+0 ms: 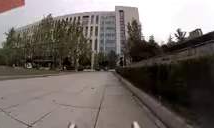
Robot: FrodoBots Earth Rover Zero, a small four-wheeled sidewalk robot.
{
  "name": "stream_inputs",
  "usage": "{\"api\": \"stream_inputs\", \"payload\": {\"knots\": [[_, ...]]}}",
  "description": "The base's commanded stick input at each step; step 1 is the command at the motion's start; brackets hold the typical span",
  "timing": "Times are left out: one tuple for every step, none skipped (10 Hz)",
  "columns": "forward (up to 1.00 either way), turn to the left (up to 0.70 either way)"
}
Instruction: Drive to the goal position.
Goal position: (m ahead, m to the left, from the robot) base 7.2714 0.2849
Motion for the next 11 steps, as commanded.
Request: {"api": "stream_inputs", "payload": {"knots": [[0.7,0.0],[0.7,0.0],[0.7,0.0],[0.7,0.0],[0.7,0.0],[0.7,0.0],[0.7,0.0],[0.7,0.0],[0.7,0.0],[0.7,0.0],[0.7,0.0]]}}
